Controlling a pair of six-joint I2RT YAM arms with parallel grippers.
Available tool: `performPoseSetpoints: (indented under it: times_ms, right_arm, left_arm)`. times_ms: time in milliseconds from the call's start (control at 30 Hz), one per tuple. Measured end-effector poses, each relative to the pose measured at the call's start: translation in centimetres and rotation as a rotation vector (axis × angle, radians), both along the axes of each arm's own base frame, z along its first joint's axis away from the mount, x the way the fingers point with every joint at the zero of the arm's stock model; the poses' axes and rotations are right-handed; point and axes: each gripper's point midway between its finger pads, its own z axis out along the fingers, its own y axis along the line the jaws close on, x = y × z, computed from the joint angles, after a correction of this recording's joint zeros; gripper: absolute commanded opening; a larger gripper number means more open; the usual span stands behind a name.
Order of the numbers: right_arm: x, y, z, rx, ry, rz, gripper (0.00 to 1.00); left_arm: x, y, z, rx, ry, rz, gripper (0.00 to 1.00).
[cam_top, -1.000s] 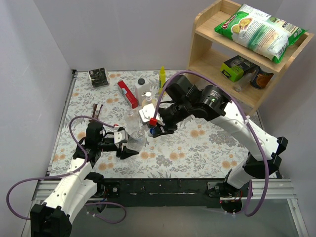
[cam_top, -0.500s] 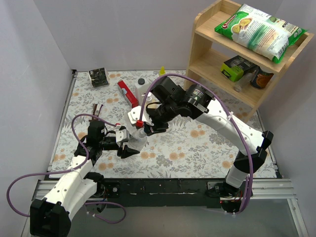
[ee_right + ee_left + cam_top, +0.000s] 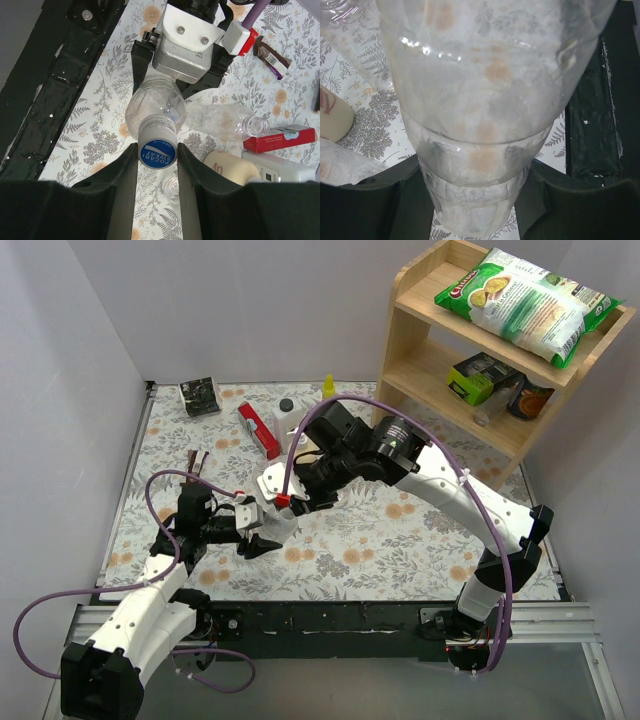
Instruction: Screw on the bottle caps
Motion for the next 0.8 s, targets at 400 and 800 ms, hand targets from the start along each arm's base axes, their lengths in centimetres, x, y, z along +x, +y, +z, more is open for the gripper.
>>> performPoseSetpoints:
  times_ms: [400,800]
  right_arm:
    - [-0.1,-0.2,-0.8,-0.014,-0.063,0.064,0.03]
    - [0.8,0.4,-0.3,-0.034,0.023,-0.101,0.01]
  left_arm:
    - [0.5,0.2,-0.3,0.026,-0.043,0.008,0.0]
    - [1.7,0.3,0.5,-0.012,-0.057,0.096,0.0]
